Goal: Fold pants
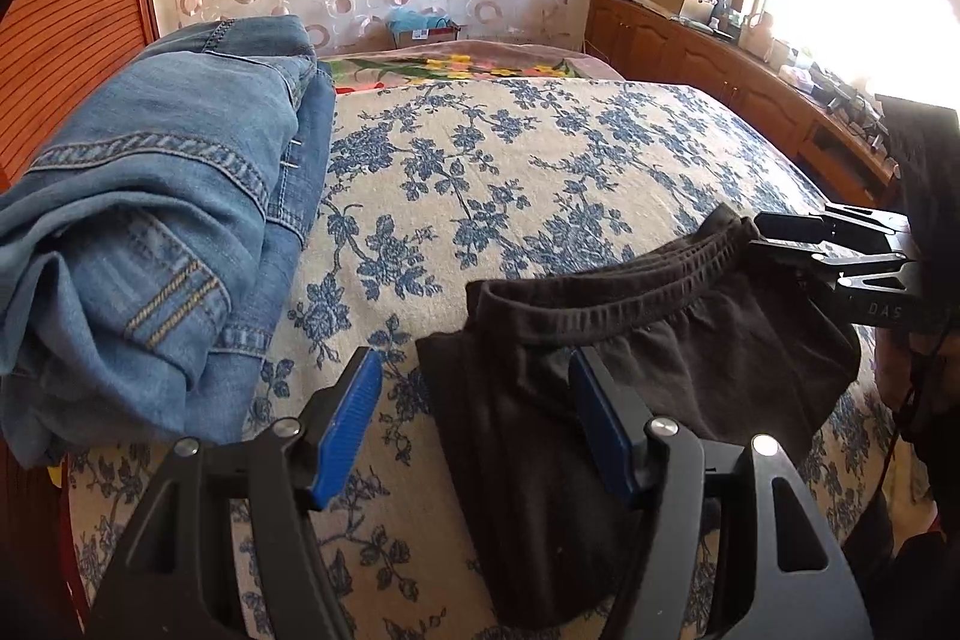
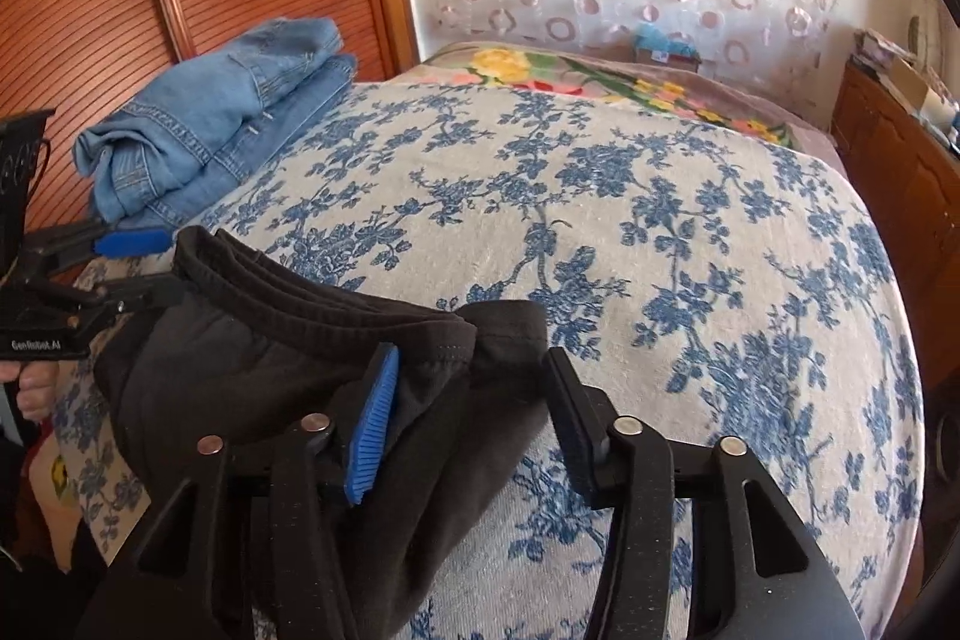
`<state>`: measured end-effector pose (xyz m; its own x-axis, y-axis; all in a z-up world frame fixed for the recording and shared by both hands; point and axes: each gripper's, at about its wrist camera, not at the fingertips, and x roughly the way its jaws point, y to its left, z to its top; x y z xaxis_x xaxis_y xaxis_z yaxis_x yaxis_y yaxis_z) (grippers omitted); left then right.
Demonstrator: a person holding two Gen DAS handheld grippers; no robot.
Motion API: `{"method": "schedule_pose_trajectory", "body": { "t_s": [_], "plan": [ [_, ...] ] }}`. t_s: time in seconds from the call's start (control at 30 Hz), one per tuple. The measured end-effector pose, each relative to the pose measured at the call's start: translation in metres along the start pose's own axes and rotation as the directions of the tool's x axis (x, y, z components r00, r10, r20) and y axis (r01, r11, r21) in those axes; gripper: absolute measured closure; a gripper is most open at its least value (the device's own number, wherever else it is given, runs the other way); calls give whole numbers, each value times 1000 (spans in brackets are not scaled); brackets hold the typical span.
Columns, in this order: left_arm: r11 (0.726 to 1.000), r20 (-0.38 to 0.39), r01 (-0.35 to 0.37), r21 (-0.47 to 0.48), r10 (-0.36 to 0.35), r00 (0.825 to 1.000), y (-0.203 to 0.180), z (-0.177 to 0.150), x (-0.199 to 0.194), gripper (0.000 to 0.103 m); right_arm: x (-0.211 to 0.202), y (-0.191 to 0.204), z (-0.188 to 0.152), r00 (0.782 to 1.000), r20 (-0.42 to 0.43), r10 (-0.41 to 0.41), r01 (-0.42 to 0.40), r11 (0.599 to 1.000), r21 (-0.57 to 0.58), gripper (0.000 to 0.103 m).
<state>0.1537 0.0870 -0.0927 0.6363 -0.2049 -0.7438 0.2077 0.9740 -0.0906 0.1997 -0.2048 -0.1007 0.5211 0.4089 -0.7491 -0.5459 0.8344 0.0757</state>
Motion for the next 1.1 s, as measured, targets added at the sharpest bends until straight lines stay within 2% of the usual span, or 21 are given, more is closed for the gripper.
{"method": "schedule_pose_trajectory", "body": {
  "t_s": [0.17,0.23,0.47,0.57,0.7,0.77,0.93,1.1],
  "plan": [
    [1000,5,5,-5,-5,1000,-4,-7,-6,38,0,-3,-6,1000,-28,-5,6,1000,29,46],
    [1000,3,6,-4,-6,1000,-5,-9,-6,38,4,-6,-9,998,-60,24,-21,999,50,44],
    [1000,-12,6,-20,-7,1000,-1,-15,1,38,3,-2,-11,998,-61,18,-14,998,56,45],
    [999,-16,8,-34,-9,1000,2,-18,1,38,2,1,-12,998,-59,27,-23,998,59,56],
    [999,-12,7,-41,-8,1000,2,-24,-4,38,1,5,-15,996,-61,72,-68,996,60,80],
    [999,-7,8,-47,-8,1000,2,-28,-9,38,-3,6,-17,994,-61,85,-82,995,61,86],
    [998,12,20,-56,-19,1000,0,-30,-19,38,-27,13,-20,998,-13,53,-53,998,40,89],
    [999,21,30,-41,-29,999,-5,-23,-18,38,-54,1,-27,999,35,12,-14,998,66,89]
  ]
}}
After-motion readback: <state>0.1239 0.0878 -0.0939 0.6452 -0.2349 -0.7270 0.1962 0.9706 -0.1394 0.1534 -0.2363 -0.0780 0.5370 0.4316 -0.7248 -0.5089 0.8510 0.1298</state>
